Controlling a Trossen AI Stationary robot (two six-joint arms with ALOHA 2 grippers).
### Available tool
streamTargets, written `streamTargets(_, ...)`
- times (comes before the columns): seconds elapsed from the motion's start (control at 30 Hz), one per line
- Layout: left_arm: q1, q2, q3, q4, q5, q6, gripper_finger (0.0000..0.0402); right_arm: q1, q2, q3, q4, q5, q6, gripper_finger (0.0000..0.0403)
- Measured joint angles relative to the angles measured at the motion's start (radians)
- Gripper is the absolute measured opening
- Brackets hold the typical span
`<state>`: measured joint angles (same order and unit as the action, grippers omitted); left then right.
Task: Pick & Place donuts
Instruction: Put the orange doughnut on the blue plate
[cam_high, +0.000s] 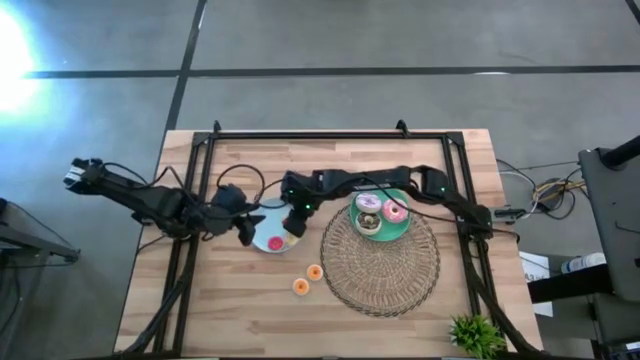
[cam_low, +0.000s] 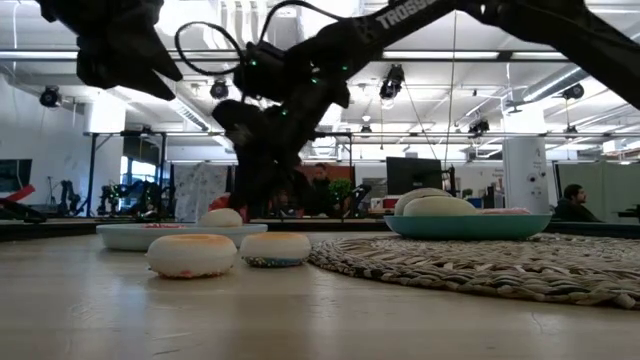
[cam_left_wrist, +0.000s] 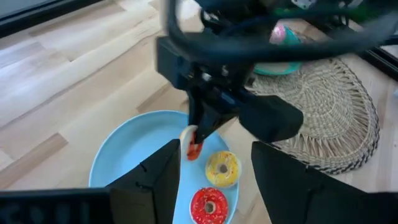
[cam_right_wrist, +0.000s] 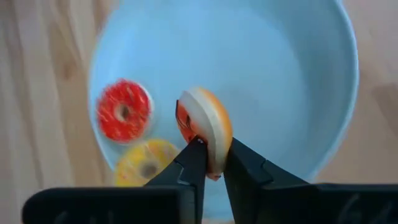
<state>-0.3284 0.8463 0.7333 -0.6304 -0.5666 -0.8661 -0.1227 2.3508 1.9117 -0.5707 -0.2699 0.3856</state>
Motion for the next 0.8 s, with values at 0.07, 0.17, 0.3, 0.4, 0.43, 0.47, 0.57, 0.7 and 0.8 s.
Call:
streamTargets(0.07,-0.002,0.0,-0.002,-0.01,-0.002,0.0,0.0171,-0.005,0.03,0.069,-0.052,0.0,-0.003,0.0049)
streamTargets(0.17,-0.002,0.001,-0.002,-0.02,-0.003,0.002,0.0171,-0.008,0.072,0.15,-0.138,0.009,-0.027,0.0072)
streamTargets(0.3,-0.002,-0.002,-0.002,-0.048,-0.004,0.004,0.0171,-0.01,0.108,0.233,-0.244,0.044,-0.059,0.0108)
streamTargets(0.4,-0.002,-0.006,-0.003,-0.077,-0.004,0.004,0.0171,-0.009,0.119,0.261,-0.275,0.067,-0.063,0.0132)
streamTargets(0.43,-0.003,-0.007,-0.003,-0.084,-0.004,0.005,0.0171,-0.009,0.12,0.261,-0.279,0.068,-0.063,0.0139)
streamTargets(0.47,-0.005,-0.009,-0.003,-0.091,-0.004,0.004,0.0171,-0.009,0.121,0.26,-0.281,0.068,-0.061,0.0145)
streamTargets(0.57,-0.012,-0.018,-0.003,-0.113,-0.004,0.003,0.0171,-0.01,0.118,0.258,-0.282,0.071,-0.059,0.0157)
streamTargets(0.7,-0.028,-0.026,-0.003,-0.131,-0.004,-0.003,0.0171,-0.009,0.112,0.259,-0.294,0.139,-0.073,0.0162)
streamTargets(0.8,-0.043,-0.029,-0.003,-0.144,-0.004,-0.009,0.0171,-0.008,0.105,0.26,-0.3,0.216,-0.109,0.0162)
